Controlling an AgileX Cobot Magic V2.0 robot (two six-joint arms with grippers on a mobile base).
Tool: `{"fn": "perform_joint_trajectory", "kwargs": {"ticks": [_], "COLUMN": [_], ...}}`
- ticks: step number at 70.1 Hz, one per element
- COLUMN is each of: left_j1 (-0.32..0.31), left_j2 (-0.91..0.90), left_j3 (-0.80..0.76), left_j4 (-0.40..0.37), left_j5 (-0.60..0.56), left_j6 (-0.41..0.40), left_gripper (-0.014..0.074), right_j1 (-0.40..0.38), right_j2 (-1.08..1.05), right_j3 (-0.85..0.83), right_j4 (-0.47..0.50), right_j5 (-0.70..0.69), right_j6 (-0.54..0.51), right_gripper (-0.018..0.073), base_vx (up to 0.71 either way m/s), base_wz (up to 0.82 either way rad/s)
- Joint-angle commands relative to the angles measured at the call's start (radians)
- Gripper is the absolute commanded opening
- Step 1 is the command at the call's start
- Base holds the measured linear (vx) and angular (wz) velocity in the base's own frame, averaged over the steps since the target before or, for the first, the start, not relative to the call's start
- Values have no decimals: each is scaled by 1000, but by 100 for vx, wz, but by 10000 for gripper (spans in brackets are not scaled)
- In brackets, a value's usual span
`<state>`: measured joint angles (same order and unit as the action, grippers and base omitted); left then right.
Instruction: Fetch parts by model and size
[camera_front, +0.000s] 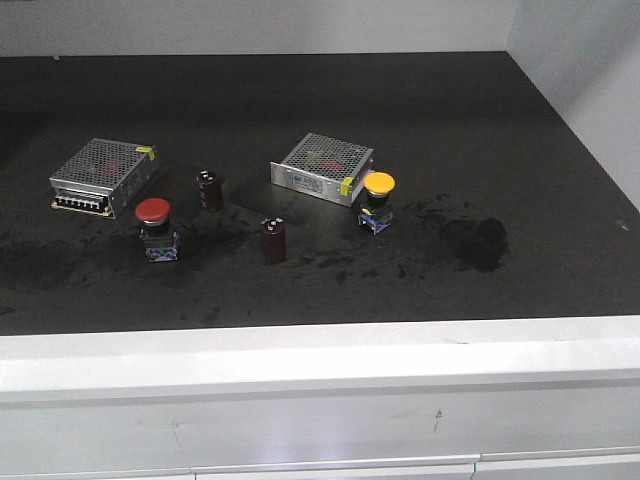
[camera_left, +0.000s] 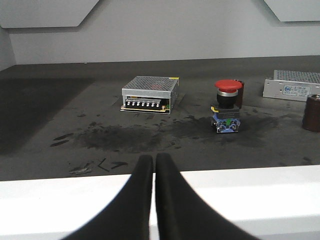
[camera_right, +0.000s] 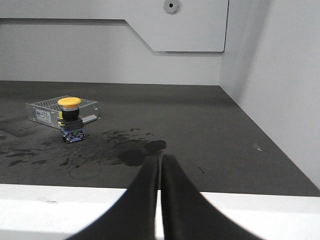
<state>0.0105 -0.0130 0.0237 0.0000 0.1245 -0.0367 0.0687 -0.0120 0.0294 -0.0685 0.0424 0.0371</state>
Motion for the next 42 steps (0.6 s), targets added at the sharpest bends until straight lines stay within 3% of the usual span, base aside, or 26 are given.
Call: {"fn": "perform_joint_trajectory", "kwargs": {"ticks": [1, 42], "left_j1": [1, 1], "left_j2": [-12, -12], "left_j3": [-12, -12], "left_j4": [-6, -6], "left_j5": [-75, -75], "left_j6": [-5, -5], "left_gripper": [-6, -6], "right_j1": [-3, -3], "right_j2": [-8, -8], "right_j3": [5, 5], "right_j4": [-6, -6], "right_j5": [-70, -72], "right_j6": [-6, -6], "right_gripper": [-10, -10], "base_vx": [0, 0], "base_wz": [0, 0]}}
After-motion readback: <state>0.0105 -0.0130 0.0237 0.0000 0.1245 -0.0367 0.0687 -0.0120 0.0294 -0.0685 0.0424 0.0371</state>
